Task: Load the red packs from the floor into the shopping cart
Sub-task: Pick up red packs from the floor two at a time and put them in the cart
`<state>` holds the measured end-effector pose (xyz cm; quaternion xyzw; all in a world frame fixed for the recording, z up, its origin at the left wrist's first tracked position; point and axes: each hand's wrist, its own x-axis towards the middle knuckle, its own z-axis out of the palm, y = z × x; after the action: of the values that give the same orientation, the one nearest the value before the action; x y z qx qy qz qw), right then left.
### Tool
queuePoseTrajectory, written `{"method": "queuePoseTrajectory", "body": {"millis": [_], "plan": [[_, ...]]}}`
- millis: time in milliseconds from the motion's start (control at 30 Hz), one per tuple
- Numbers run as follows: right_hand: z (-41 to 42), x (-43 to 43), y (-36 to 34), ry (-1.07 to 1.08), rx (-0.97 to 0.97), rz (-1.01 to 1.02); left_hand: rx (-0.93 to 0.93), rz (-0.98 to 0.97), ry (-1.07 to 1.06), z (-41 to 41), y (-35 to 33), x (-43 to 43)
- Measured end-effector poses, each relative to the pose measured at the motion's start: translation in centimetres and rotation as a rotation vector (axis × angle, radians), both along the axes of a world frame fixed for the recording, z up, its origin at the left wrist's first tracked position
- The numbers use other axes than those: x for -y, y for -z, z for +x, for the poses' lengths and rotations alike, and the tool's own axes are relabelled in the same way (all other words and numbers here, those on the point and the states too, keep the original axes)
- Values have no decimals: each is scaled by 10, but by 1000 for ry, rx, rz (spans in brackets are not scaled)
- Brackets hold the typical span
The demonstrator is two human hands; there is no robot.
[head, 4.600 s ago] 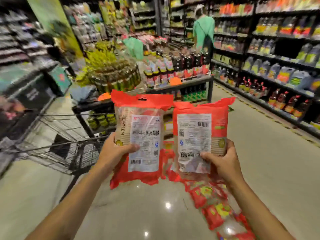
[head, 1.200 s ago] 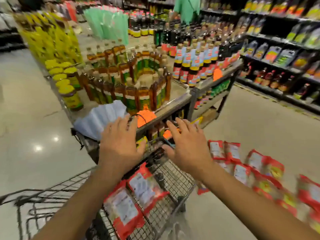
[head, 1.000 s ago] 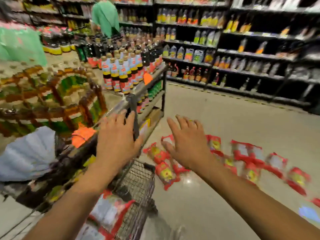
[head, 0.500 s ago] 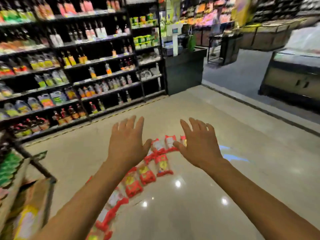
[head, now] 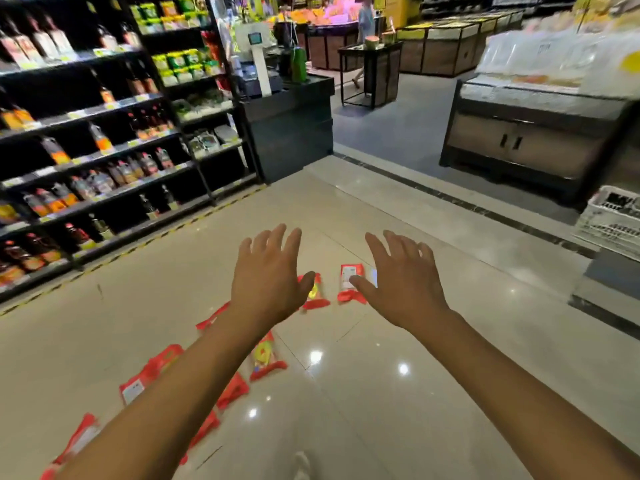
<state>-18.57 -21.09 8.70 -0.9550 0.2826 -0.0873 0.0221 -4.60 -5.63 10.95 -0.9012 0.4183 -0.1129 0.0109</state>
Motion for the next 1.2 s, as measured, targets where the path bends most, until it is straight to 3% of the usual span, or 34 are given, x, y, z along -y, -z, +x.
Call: {"method": "queuePoseTrajectory", "body": {"millis": [733,967,1200], "plan": [[400,306,88,-54,-190,51,-171,68,-35,404,112,301],[517,431,233,-75,-349,273,-352,159,-223,512,243,395],[610,530,476,-77,-540,457,-564,284,-366,601,488,462]]}}
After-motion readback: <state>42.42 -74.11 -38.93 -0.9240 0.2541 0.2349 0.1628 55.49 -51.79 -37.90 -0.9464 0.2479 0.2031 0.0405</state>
